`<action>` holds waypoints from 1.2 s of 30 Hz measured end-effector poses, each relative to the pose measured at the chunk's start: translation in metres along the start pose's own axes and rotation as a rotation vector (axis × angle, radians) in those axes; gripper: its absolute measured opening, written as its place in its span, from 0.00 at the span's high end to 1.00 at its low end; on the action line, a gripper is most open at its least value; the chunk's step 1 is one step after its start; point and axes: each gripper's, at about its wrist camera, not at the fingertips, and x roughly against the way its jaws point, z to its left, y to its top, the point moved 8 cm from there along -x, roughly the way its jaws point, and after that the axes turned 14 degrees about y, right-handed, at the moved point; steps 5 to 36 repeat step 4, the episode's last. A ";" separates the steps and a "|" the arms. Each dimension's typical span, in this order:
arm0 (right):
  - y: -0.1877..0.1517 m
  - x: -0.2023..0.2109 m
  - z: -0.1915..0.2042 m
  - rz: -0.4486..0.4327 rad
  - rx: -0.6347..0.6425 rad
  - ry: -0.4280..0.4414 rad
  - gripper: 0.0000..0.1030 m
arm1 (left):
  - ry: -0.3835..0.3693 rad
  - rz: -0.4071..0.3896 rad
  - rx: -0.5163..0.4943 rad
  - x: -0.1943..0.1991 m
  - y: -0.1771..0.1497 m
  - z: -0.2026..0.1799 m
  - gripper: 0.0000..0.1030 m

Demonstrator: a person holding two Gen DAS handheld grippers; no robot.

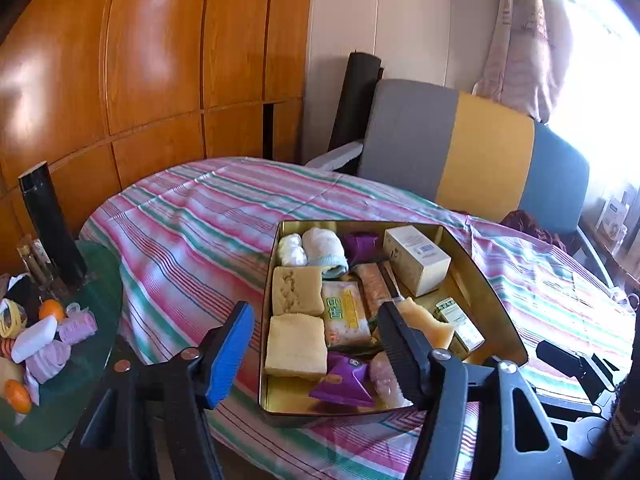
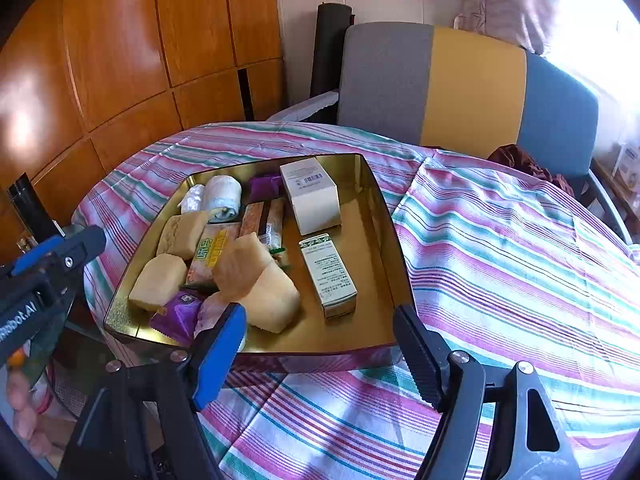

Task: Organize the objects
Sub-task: 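Carry the green box to the gold tray and release it with the right gripper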

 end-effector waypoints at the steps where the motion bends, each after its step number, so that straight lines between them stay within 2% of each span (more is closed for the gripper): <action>1: 0.000 -0.001 0.000 0.005 0.003 -0.006 0.26 | -0.001 -0.001 0.000 0.000 0.000 0.000 0.42; 36: 0.000 -0.001 -0.001 0.005 -0.002 -0.015 0.26 | 0.001 0.012 0.008 -0.003 0.000 0.001 0.42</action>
